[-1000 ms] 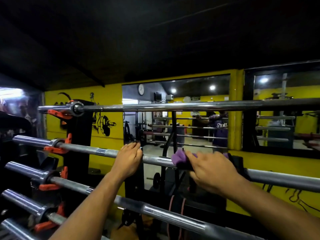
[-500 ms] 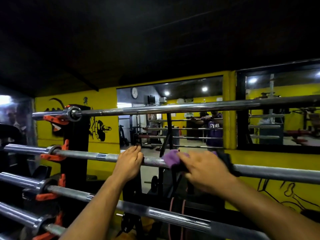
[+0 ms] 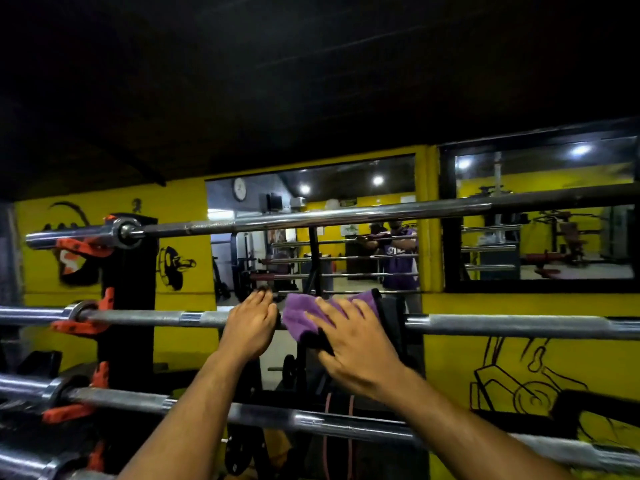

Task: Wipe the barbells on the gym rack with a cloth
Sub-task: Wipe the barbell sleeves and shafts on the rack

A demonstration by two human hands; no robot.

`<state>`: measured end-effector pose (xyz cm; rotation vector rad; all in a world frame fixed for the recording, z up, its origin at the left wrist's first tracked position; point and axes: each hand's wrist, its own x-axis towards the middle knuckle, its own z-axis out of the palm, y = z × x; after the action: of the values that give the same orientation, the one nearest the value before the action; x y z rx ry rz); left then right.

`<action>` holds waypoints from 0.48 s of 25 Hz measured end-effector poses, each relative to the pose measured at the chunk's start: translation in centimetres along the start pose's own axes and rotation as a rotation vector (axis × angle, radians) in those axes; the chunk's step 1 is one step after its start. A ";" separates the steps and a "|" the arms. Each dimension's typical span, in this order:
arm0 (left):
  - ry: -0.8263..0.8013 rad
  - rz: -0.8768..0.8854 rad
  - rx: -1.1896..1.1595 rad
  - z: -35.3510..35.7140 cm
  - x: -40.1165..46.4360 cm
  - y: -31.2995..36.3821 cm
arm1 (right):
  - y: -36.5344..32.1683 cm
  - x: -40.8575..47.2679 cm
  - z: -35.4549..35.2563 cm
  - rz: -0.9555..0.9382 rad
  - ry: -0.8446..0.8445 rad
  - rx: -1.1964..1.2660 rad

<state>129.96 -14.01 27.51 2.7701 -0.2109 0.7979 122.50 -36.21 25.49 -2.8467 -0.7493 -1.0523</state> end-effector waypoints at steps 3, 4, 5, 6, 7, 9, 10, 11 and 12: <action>-0.004 -0.007 0.014 -0.3 -0.1 0.3 | -0.2 -3.4 0.5 -0.020 0.036 0.148; -0.006 -0.009 0.012 -0.4 -0.2 0.5 | -0.1 -4.5 0.7 0.007 0.029 0.174; -0.008 -0.006 0.005 -0.5 -0.3 0.5 | -0.3 -5.6 0.6 0.044 0.026 0.192; -0.012 -0.003 -0.003 -0.5 -0.4 0.5 | -0.9 -6.8 0.5 0.116 0.029 0.238; -0.010 0.004 -0.009 -0.5 -0.5 0.4 | -1.6 -7.8 0.2 0.267 0.042 0.377; -0.002 0.020 -0.012 -0.3 -0.4 0.1 | -2.9 -9.3 -0.7 0.750 0.165 0.893; 0.002 0.024 -0.017 -0.2 -0.5 0.1 | -3.3 -9.6 -1.7 0.964 0.258 1.159; 0.008 0.026 -0.022 -0.1 -0.5 0.1 | -3.3 -10.0 -2.7 1.154 0.421 1.439; 0.013 0.030 -0.032 -0.2 -0.6 0.1 | -3.2 -10.4 -3.6 1.318 0.615 1.681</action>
<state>129.38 -14.07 27.37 2.7372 -0.2604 0.8130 112.12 -38.51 21.39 -0.9293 0.3178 -0.4378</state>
